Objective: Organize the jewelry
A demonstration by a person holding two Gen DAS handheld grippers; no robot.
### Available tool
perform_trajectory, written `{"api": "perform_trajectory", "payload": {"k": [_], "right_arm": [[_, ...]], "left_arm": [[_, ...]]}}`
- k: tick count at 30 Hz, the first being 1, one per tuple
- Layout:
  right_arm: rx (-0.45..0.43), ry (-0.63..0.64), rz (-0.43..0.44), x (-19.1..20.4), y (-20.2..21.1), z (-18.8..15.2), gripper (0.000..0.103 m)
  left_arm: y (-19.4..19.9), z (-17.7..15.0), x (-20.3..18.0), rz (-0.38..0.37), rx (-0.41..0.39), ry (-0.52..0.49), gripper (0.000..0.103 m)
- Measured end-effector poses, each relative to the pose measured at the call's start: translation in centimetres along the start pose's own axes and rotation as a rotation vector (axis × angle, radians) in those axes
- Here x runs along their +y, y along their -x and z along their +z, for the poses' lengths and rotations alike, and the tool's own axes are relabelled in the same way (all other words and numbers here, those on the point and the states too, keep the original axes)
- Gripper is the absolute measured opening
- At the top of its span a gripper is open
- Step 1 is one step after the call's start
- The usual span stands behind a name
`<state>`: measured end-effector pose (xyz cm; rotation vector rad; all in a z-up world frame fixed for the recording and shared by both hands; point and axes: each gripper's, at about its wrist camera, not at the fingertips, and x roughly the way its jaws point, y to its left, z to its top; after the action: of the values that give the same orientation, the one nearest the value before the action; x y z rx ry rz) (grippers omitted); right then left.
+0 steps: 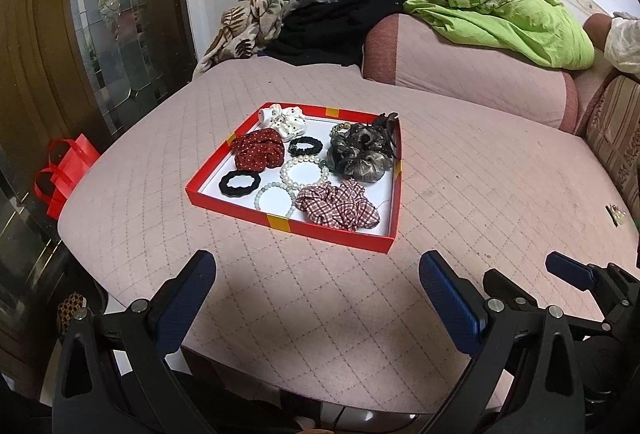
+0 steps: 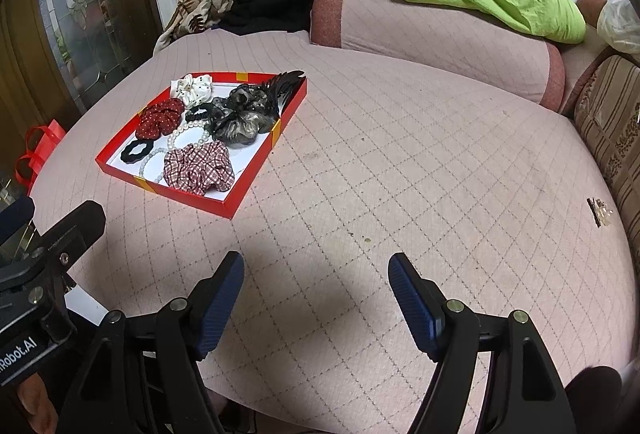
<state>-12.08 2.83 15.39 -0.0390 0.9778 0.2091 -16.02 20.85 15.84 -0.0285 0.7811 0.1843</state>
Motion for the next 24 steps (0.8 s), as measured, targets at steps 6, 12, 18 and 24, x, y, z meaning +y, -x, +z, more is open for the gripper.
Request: {"api": "perform_trajectory", "payload": {"k": [6,12,18,24], "right_arm": [[-0.007,-0.002,-0.005,0.08,0.16,-0.2,0.079],[-0.011,-0.012,-0.012,0.1,0.27,-0.21,0.08],[-0.012,-0.013,-0.014,0.02,0.33,-0.22,0.081],[-0.015,-0.012,-0.013,0.1,0.44,-0.24,0.082]], "left_arm": [[0.07,-0.08,-0.1,-0.004,0.001,-0.001,0.101],[-0.02,-0.25,-0.09,-0.011,0.005,-0.002,0.101],[-0.17,-0.34,0.26,-0.017,0.012,0.008,0.101],[-0.35,-0.43,0.47,-0.032,0.025,0.022,0.101]]}}
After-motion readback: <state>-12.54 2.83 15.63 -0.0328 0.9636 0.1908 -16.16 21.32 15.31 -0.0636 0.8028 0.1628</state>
